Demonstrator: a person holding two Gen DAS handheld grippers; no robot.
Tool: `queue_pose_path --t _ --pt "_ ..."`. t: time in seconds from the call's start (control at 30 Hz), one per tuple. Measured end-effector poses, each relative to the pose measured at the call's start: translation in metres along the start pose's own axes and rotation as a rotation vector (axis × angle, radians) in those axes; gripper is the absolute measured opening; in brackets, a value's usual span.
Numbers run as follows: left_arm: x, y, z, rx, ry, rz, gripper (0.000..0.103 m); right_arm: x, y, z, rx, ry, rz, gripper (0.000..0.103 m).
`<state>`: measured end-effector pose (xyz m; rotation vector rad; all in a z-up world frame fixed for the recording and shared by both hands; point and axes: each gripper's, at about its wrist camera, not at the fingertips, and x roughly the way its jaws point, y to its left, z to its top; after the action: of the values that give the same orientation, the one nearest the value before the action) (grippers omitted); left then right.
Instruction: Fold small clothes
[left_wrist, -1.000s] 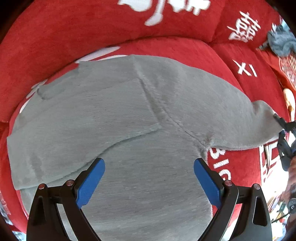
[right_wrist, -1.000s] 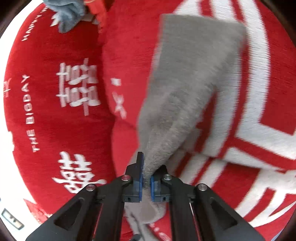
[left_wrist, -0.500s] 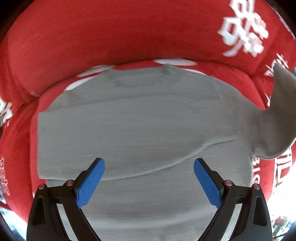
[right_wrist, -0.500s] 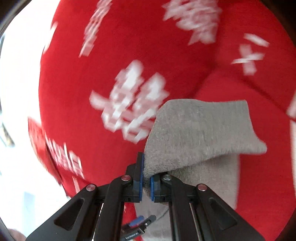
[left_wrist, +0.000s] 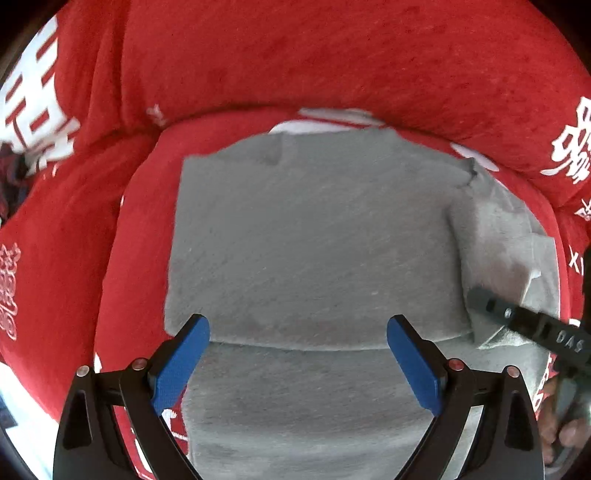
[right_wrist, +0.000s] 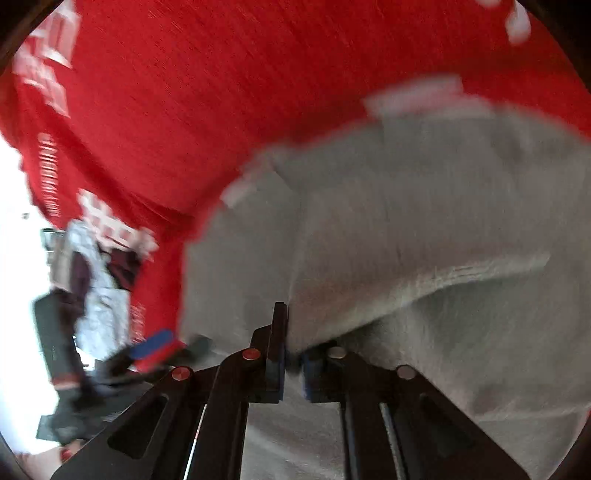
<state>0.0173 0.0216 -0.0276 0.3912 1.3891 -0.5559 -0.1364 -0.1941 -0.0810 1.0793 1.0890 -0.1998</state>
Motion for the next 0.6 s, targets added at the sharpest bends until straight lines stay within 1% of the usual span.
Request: queue_pose_path --t 0.03,0.07,0.1,0.13,0.23,0.3,0.37,0.43,0.5,0.53,0.6 --pt "0.001 0.002 -0.001 -0.007 0.002 -0.011 0.097 -0.002 -0.005 -0.007 0.043 -0.014 0.019 0.013" --pt "0.001 0.007 -0.003 -0.016 0.002 -0.024 0.097 -0.006 -0.010 -0.011 0.074 -0.033 0.042 0.026" --pt "0.001 0.011 -0.005 -0.022 0.000 -0.042 0.097 -0.015 -0.015 -0.015 0.111 -0.062 0.063 0.037" --pt "0.002 0.012 -0.005 -0.027 -0.001 -0.058 0.097 -0.026 -0.021 -0.020 0.157 -0.111 0.082 0.050" --pt "-0.003 0.019 -0.004 -0.045 -0.012 -0.131 0.097 -0.042 -0.035 -0.017 0.262 -0.189 0.090 0.050" --pt "-0.008 0.022 -0.001 -0.047 -0.028 -0.174 0.097 -0.043 -0.038 -0.007 0.307 -0.202 0.084 0.041" --pt "-0.014 0.025 0.002 -0.048 -0.043 -0.219 0.097 -0.038 -0.030 0.006 0.294 -0.198 0.052 0.013" --pt "-0.018 0.030 0.006 -0.057 -0.053 -0.272 0.097 -0.032 -0.016 0.013 0.225 -0.201 0.023 0.008" --pt "-0.019 0.036 0.009 -0.081 -0.055 -0.339 0.097 -0.025 0.012 0.016 0.107 -0.185 0.023 0.008" --pt "-0.018 0.041 0.012 -0.103 -0.051 -0.384 0.097 -0.018 0.027 0.016 0.047 -0.167 0.026 0.008" --pt "-0.015 0.046 0.014 -0.135 -0.042 -0.427 0.097 -0.010 0.044 0.012 -0.048 -0.124 0.026 0.007"
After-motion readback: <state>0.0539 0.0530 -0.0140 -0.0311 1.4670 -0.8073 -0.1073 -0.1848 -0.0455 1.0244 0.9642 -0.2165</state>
